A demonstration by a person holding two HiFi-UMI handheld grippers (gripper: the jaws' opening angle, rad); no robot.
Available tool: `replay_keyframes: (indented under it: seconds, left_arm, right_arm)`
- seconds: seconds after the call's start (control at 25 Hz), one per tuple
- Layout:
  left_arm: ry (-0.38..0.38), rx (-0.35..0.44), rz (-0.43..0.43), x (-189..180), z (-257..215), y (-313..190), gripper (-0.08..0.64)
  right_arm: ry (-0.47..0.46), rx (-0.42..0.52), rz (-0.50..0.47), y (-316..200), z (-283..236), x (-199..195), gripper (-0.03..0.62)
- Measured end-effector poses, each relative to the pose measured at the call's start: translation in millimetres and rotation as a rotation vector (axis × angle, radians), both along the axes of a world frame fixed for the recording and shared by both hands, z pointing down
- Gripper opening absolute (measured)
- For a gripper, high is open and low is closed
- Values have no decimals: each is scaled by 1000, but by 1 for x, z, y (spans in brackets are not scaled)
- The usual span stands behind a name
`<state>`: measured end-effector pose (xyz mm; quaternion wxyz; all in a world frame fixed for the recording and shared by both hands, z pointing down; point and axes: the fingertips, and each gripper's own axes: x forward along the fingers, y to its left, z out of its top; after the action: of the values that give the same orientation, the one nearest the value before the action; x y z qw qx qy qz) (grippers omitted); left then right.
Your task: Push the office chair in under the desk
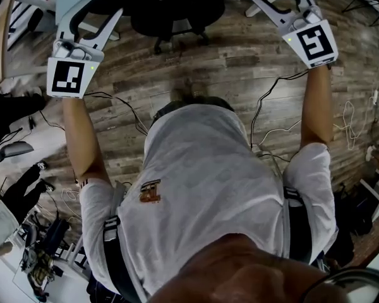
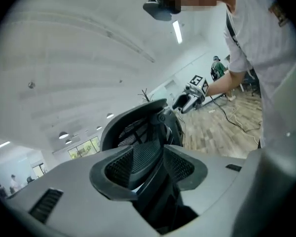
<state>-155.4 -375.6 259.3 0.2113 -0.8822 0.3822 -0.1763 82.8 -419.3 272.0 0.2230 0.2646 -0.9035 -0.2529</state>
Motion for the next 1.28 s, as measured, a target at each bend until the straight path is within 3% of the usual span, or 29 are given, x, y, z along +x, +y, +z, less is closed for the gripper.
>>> replay_keyframes:
  seconds: [0.12, 0.28, 0.48, 0.8, 1.28]
  left_arm:
    - [137, 19, -4, 12, -12, 14, 171]
    - [249, 8, 7, 25, -14, 28, 149]
    - [386, -11, 31, 48, -15, 45, 85]
    - [470, -46, 58, 81, -7, 59, 33]
    - [536, -77, 95, 100, -3, 72, 18]
  right_arm:
    - [-157, 1, -42, 23, -10, -17, 212]
    - [-341, -44, -14, 41, -18, -29, 163]
    - [-463, -107, 21, 61, -13, -34, 93]
    - [-635, -123, -68, 95, -26, -71, 48]
    - [-691, -190, -102, 120, -8, -99, 34]
